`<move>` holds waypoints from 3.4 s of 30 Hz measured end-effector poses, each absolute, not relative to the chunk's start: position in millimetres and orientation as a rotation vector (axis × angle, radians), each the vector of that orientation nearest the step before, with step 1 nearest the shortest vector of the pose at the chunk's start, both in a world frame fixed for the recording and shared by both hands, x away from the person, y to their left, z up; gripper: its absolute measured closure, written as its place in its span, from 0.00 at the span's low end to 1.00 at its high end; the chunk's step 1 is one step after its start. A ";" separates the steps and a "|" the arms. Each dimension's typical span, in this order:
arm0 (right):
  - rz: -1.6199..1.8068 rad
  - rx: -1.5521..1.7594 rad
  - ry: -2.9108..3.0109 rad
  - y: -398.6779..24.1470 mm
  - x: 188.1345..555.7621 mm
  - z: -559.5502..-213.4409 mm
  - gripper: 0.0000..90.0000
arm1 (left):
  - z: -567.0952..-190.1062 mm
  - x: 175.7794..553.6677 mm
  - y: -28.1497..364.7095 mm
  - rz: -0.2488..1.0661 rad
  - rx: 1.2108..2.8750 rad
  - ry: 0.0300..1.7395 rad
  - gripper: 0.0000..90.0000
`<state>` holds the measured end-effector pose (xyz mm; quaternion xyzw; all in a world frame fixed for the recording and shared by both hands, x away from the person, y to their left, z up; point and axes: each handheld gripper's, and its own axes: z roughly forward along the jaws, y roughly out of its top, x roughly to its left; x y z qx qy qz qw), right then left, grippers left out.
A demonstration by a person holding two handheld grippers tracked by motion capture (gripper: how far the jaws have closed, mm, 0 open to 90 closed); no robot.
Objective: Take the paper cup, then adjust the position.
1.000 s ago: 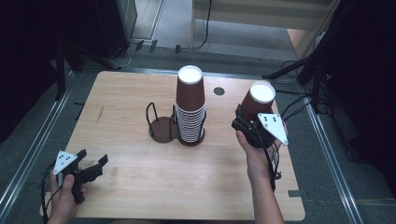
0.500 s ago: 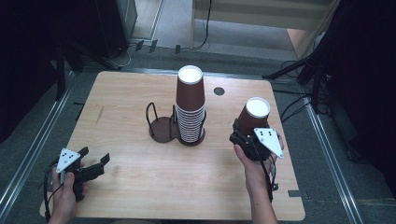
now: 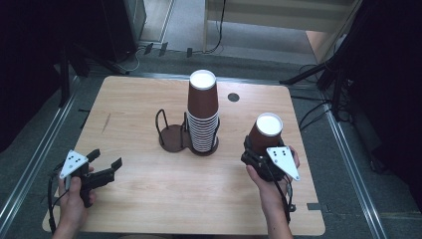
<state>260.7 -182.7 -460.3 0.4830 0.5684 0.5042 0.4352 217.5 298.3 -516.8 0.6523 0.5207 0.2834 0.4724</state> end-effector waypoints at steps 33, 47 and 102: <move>1.233 1.081 1.564 -153.7 231.3 -493.6 0.11 | -474.7 224.5 208.7 0.537 1.704 1.031 0.16; 1.251 1.006 1.584 -134.0 218.9 -491.8 0.11 | -470.5 218.0 186.3 0.503 1.744 0.962 0.14; 1.095 0.727 1.758 -67.3 193.8 -529.5 0.11 | -456.9 203.1 141.4 0.337 1.836 0.794 0.16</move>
